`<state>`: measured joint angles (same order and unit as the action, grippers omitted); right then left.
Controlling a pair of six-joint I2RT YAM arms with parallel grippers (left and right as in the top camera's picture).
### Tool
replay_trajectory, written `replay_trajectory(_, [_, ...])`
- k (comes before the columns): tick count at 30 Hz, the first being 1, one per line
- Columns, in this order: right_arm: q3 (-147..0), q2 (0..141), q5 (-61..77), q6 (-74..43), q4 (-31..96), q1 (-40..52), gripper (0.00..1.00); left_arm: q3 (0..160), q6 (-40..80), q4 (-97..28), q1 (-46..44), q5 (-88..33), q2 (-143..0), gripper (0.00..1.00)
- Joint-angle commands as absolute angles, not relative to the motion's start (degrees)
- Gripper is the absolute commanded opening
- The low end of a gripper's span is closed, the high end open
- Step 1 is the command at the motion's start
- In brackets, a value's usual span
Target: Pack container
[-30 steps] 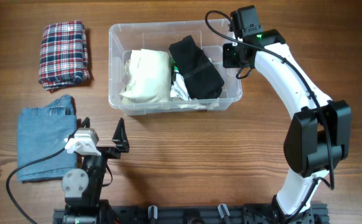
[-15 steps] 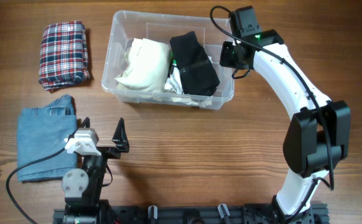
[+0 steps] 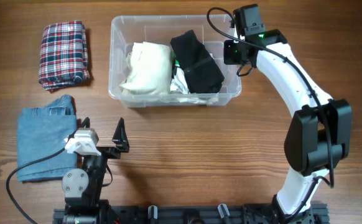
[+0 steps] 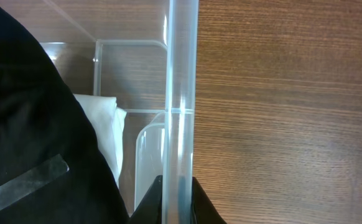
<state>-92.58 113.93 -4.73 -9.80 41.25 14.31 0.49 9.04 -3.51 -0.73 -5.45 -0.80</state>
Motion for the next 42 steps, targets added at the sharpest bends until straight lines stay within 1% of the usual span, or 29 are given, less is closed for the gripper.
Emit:
replay_trajectory(1, [-92.3,114.7,-5.9,-4.6,41.1,14.2,0.04,0.3,7.9,-3.9,-0.6,-6.3,-0.4,1.0])
replay_trajectory(4, [-92.3,114.7,-5.9,-4.6,41.1,14.2,0.04,0.3,7.9,-3.9,-0.6,-6.3,-0.4,1.0])
replay_trajectory(6, [-92.3,114.7,-5.9,-4.7,41.1,14.2,0.08,0.3,7.9,-3.9,-0.6,-6.3,-0.4,1.0])
replay_trajectory(7, [-92.3,114.7,-5.9,-4.7,41.1,14.2,0.24,0.3,7.9,-3.9,-0.6,-6.3,-0.4,1.0])
replay_trajectory(8, [-92.3,114.7,-5.9,-4.7,41.0,14.2,0.43,0.3,7.9,-3.9,-0.6,-6.3,-0.4,1.0])
replay_trajectory(9, [-92.3,114.6,-5.9,-4.7,41.0,14.2,0.65,0.3,7.9,-3.9,-0.6,-6.3,-0.4,1.0])
replay_trajectory(10, [-92.4,114.5,-5.9,-4.7,41.0,14.2,0.76,0.3,7.9,-3.9,-0.6,-6.3,-0.4,1.0])
replay_trajectory(12, [-92.9,114.4,-5.9,-4.7,41.0,14.2,0.78,0.3,7.9,-3.9,-0.6,-6.3,-0.4,1.0])
replay_trajectory(17, [-94.8,110.0,-5.9,-4.7,41.0,14.2,0.79,0.3,7.9,-3.9,-0.6,-6.3,-0.4,1.0])
replay_trajectory(19, [-94.9,105.9,-6.0,-4.7,41.1,14.2,0.84,0.3,7.9,-3.9,-0.6,-6.3,-0.4,1.0])
replay_trajectory(21, [-94.9,102.2,-8.0,-5.0,41.3,14.2,0.86,0.3,7.9,-3.9,-0.6,-6.3,-0.4,1.0])
replay_trajectory(24, [-94.9,95.9,-15.2,-9.1,41.6,13.9,0.95,0.3,7.9,-3.9,-0.6,-6.3,-0.4,1.0])
replay_trajectory(27, [-94.9,92.2,-17.3,-9.3,43.4,11.6,0.98,0.3,7.9,-3.9,-0.6,-6.3,-0.4,1.0])
replay_trajectory(30, [-94.9,90.3,-17.3,-12.6,47.9,5.2,1.0,0.3,7.9,-3.9,-0.6,-6.3,-0.4,1.0])
replay_trajectory(33, [-94.5,90.7,-16.7,-15.7,50.4,-3.3,1.0,0.3,7.9,-3.9,-0.6,-6.3,-0.4,1.0])
replay_trajectory(34, [-93.9,91.0,-15.1,-16.4,50.3,-7.7,1.0,0.3,7.9,-3.9,-0.6,-6.3,-0.4,1.0])
replay_trajectory(36, [-93.8,91.5,-12.9,-18.3,50.3,-11.8,1.0,0.3,7.9,-3.9,-0.6,-6.3,-0.4,1.0])
replay_trajectory(38, [-93.7,92.0,-9.2,-22.9,50.4,-16.1,1.0,0.3,7.9,-3.9,-0.6,-6.3,-0.4,1.0])
replay_trajectory(42, [-93.3,92.9,-8.5,-23.6,50.4,-18.3,1.0,0.3,7.9,-3.9,-0.6,-6.3,-0.4,1.0])
